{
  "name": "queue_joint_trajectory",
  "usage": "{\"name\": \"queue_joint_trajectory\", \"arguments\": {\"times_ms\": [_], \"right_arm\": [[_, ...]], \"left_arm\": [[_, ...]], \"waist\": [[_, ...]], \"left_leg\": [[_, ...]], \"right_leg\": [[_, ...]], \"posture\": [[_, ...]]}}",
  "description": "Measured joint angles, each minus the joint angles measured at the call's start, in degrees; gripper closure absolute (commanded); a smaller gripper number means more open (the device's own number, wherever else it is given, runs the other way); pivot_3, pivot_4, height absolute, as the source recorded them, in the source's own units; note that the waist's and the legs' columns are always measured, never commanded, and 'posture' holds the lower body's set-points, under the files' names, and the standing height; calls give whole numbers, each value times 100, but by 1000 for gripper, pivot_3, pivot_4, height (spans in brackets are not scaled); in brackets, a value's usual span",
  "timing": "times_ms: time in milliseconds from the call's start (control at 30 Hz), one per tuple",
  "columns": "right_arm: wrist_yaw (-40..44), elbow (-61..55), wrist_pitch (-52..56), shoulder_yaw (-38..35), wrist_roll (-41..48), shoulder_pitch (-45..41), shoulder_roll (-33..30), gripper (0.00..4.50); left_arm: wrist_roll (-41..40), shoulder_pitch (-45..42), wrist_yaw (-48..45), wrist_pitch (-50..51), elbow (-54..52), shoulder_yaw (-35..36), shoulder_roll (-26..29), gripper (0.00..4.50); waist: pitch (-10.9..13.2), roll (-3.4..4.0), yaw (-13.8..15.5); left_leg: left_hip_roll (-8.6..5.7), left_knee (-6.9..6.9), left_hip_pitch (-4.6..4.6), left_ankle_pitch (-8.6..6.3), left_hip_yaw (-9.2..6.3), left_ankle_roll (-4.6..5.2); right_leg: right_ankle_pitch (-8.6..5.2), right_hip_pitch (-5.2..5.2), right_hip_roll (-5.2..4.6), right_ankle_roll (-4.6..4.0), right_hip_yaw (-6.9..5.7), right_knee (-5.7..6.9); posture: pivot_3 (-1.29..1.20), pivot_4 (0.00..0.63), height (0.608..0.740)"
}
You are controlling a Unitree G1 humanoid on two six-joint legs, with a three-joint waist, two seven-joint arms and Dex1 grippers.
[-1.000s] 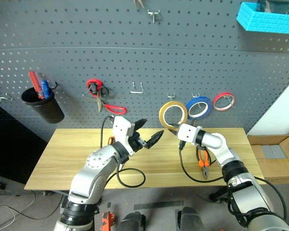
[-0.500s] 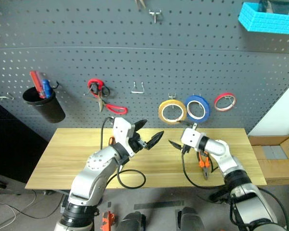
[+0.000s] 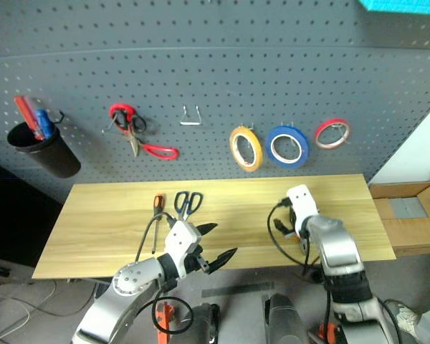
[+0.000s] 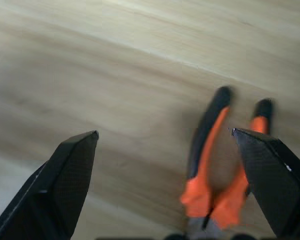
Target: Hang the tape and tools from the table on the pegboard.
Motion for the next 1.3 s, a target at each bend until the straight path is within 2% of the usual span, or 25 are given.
{"name": "queue_joint_trajectory", "arguments": {"times_ms": [200,433,600,833,1000,1100,1200,1300], "right_arm": [[-425,1433,172,-138,-31,-626,-155,39],[-504,2289,-286,108,-41,-961,-520,39],[-624,2505,-261,54,-22,-1143,-481,39],[-1459,2889,871,-1089,32,-1614,83,39],[-1918,3006,1169,-1490,25,-1783,248,39],[-1981,3045,1161,-1500,66,-1807,261,623],[-2002,3097,1057,-1535,185,-1812,262,1527],[-2023,3150,957,-1565,230,-1815,255,1593]], "left_arm": [[66,32,41,54,-221,-89,-38,0],[63,303,178,318,-736,-154,-24,0],[64,504,247,465,-968,-209,26,0],[61,522,254,558,-1096,-210,89,0],[64,528,260,559,-1145,-211,104,0],[69,526,262,558,-1144,-224,103,0],[72,514,263,556,-1144,-267,99,0],[74,488,260,543,-1142,-267,99,0]], "waist": [[91,-3,3],[211,-25,4],[269,-35,8],[271,-37,24],[271,-38,30],[271,-38,31],[270,-38,31],[266,-46,31]], "left_leg": [[-5,1,-108,-18,7,27],[-4,0,-104,-39,12,61],[-4,2,-94,-39,4,61],[-3,0,-95,-39,2,61],[-4,-2,-96,-39,-1,61],[-4,-2,-95,-39,-1,61],[-4,-2,-94,-39,-1,61],[-4,-1,-93,-39,-1,60]], "right_leg": [[13,-88,-12,8,-2,-9],[6,-80,-19,18,2,-29],[5,-69,-13,19,-5,-26],[5,-68,-12,18,-7,-28],[5,-67,-12,18,-10,-33],[4,-66,-13,19,-10,-34],[4,-64,-13,19,-11,-35],[4,-62,-12,20,-12,-36]], "posture": [[-65,396,740],[-41,417,740],[-31,422,740],[-19,418,740],[-19,407,740],[-20,405,740],[-22,401,740],[-21,394,740]]}}
